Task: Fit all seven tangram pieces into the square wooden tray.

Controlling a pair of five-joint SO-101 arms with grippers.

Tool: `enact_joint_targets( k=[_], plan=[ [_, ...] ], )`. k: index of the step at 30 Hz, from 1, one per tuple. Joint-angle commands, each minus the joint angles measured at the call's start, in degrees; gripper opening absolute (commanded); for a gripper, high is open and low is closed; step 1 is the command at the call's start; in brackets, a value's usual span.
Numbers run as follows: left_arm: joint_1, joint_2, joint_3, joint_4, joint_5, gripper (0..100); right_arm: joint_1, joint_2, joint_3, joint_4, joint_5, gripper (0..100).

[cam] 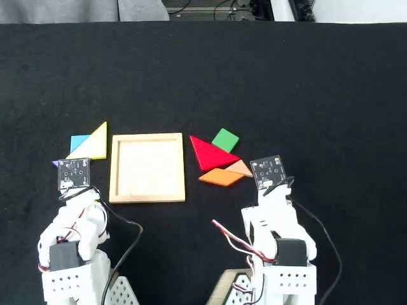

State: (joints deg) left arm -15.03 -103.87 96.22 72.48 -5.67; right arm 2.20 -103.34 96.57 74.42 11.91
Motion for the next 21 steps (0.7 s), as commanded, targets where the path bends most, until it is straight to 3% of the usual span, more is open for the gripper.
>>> enact_joint_targets(
  k=[1, 21],
  plan=[
    [-0.40, -0.26, 1.10, 0.18, -0.09, 3, 0.26, -5.14, -0.04, 0.26, -0.35, 1.2],
    [0.04, -0.26, 1.10, 0.18, -0.09, 3, 0.09, -5.14, -0.04, 0.26, -0.35, 1.4]
  ],
)
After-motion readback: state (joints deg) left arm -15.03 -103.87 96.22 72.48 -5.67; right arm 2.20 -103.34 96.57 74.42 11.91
